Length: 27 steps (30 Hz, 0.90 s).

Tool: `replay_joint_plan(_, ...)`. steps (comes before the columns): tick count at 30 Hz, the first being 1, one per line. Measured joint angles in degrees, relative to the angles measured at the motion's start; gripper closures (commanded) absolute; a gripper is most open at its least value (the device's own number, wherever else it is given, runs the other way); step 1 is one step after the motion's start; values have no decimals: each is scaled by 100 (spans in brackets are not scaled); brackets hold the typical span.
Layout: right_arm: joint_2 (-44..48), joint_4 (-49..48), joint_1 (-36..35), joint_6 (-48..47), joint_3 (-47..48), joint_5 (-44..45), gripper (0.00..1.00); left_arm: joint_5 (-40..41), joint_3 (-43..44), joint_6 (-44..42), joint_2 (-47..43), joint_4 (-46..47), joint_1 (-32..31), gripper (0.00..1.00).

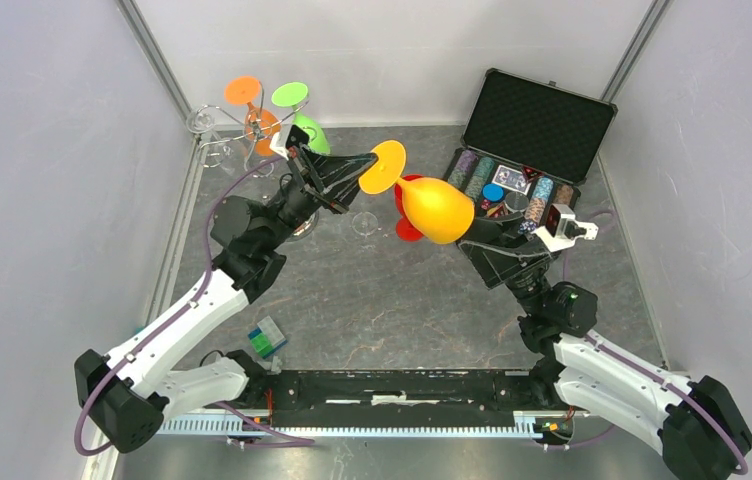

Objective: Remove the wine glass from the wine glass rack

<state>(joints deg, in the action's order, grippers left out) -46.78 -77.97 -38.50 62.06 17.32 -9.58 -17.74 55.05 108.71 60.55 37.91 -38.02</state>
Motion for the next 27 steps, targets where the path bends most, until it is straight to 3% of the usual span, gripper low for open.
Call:
replay_joint_plan(14, -461, -557, 0, 411, 164, -459, 47, 116, 31, -7, 9, 20, -203, 98)
replay_joint_plan(23, -433, -581, -2, 433, 173, -507, 99, 153, 28, -7, 66, 15, -229, 98)
replay_joint_plan(25, -348, -603, -13, 424, 192, -560, 100, 221, -2, -7, 66, -28, -229, 98)
replay_joint_plan(27, -295, -603, -15, 400, 225, -599, 100, 251, -35, -7, 66, -66, -229, 91)
